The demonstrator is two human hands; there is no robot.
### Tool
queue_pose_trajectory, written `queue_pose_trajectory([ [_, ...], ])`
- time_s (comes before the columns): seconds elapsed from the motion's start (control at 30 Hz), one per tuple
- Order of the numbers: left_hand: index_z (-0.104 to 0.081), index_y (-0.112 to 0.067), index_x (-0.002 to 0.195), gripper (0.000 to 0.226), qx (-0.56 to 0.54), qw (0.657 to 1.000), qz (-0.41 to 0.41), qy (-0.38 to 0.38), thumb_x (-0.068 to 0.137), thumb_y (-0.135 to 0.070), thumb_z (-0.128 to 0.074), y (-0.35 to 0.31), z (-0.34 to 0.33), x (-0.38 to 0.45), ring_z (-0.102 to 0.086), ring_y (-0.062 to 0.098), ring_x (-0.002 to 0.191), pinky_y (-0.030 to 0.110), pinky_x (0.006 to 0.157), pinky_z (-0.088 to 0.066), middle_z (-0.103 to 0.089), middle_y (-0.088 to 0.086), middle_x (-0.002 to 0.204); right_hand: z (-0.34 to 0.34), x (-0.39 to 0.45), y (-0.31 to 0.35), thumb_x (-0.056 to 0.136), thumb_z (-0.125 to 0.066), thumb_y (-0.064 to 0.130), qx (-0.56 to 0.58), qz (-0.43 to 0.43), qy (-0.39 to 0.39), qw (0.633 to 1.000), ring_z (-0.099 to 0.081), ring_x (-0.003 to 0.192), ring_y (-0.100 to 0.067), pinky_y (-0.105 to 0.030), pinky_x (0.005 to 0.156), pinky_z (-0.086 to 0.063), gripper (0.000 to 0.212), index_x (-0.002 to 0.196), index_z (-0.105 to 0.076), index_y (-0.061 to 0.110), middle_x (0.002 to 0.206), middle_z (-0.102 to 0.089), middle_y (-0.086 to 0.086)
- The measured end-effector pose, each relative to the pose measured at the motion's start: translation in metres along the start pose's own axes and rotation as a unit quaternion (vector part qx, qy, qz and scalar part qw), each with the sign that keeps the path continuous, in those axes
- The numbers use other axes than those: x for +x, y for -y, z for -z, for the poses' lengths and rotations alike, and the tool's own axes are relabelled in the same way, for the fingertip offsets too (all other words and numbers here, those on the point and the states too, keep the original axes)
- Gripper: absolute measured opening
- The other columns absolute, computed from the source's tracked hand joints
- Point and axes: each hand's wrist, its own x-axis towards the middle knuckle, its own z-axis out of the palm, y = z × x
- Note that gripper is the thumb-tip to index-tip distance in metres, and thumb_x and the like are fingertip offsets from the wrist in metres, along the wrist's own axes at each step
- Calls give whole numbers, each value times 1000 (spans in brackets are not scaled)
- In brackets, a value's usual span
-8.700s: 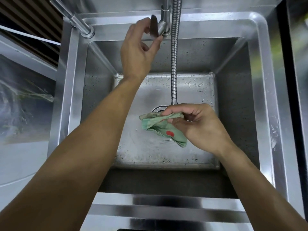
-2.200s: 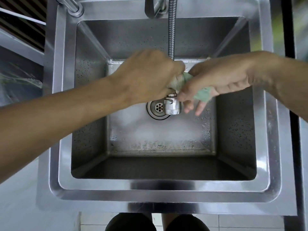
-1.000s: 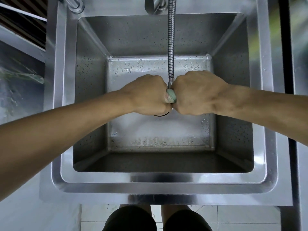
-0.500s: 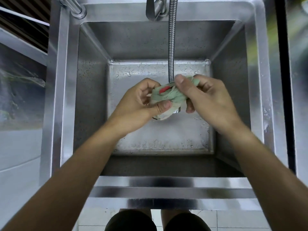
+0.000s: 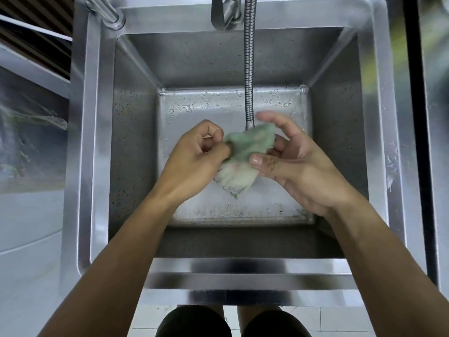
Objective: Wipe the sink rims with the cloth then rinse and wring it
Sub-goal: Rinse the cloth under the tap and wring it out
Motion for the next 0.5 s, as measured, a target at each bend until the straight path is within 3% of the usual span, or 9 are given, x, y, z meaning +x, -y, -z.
queue_pose_trajectory([
  [0.07,-59,-23,106,11,0,1000,5,23,97,-16,-58,-4,3,0,-55,29,73,49,74,-52,-60,20,79,-1,3,3,71,-76,2,-41,14,0,999,-70,97,-19,-35,92,-60,75,142,-51,9,106,-70,-9],
  [0.1,-62,-26,116,17,3,999,6,43,101,-19,-58,-6,4,0,-63,31,84,52,85,-55,-66,22,90,-3,5,4,71,-77,2,-63,21,-13,998,-71,96,-20,-34,90,-61,72,139,-53,8,107,-69,-13],
  [0.17,-67,-20,121,23,5,997,-2,75,102,-31,-60,-11,5,0,-70,24,104,42,99,-53,-74,11,109,-4,7,5,69,-81,6,-109,32,-37,993,-69,94,-25,-38,90,-62,70,135,-57,8,115,-65,-27],
  [0.23,-70,-14,113,30,5,996,-22,85,93,-35,-64,-12,7,3,-72,17,99,34,95,-58,-76,3,104,-5,8,4,68,-85,8,-151,33,-51,987,-67,93,-29,-46,92,-62,62,126,-63,7,116,-64,-31],
  [0.3,-66,-13,101,18,-17,997,-47,62,90,-27,-69,-11,10,6,-69,9,89,25,88,-55,-75,-5,94,-4,7,3,69,-88,9,-178,33,-72,981,-68,90,-32,-50,88,-62,49,112,-65,5,111,-66,-32],
  [0.4,-58,-14,96,9,-110,992,-63,28,95,-18,-66,-5,13,7,-70,10,83,30,88,-53,-78,-6,86,-1,5,-1,76,-89,9,-166,51,-110,979,-71,86,-30,-39,69,-63,35,95,-60,5,103,-69,-25],
  [0.5,-56,-13,98,7,-162,983,-85,-7,94,-15,-62,-8,9,5,-73,12,79,34,81,-58,-79,-3,84,-2,4,-2,77,-88,11,-214,84,-112,967,-70,96,-14,-32,84,-58,33,88,-62,-4,107,-71,-4],
])
